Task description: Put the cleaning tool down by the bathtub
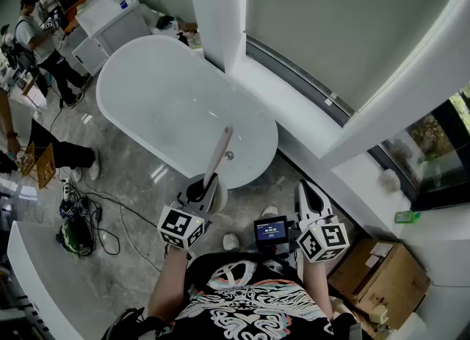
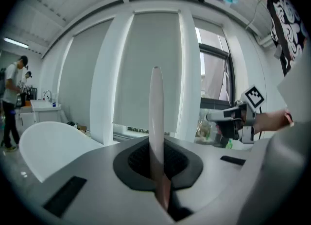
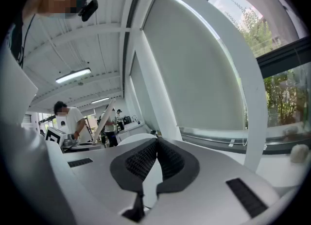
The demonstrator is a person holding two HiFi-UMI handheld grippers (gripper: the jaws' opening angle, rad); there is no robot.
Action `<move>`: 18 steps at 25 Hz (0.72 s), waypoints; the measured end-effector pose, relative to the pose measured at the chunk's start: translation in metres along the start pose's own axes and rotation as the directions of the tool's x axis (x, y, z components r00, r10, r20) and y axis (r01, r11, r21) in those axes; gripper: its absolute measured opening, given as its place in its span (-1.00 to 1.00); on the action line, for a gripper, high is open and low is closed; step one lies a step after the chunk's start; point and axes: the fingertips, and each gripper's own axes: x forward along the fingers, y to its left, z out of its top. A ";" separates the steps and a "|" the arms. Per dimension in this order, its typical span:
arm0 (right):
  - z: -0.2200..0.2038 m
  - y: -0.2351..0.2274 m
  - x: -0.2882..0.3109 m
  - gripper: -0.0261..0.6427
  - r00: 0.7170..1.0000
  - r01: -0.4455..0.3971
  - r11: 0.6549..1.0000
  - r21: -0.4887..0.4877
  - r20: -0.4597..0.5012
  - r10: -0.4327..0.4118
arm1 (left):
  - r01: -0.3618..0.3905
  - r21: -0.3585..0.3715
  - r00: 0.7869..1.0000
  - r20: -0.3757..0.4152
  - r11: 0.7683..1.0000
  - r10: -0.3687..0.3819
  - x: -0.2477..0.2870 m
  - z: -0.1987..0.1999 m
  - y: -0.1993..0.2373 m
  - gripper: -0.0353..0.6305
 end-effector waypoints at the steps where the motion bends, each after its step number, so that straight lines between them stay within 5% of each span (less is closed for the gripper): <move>1: 0.003 0.003 -0.010 -0.84 1.000 -0.005 1.000 -0.010 0.010 0.005 | -0.020 -0.013 1.000 0.017 1.000 0.020 -0.013 0.001 -0.007 -0.85; 7: 0.021 0.007 -0.071 -0.84 0.998 -0.032 0.996 -0.086 0.053 0.036 | -0.086 -0.031 0.993 0.075 0.996 0.088 -0.058 0.009 -0.066 -0.85; 18: 0.007 -0.036 -0.181 -0.84 0.998 0.001 0.996 -0.090 0.063 0.004 | -0.037 -0.027 0.997 0.068 0.999 0.039 -0.063 0.006 -0.186 -0.85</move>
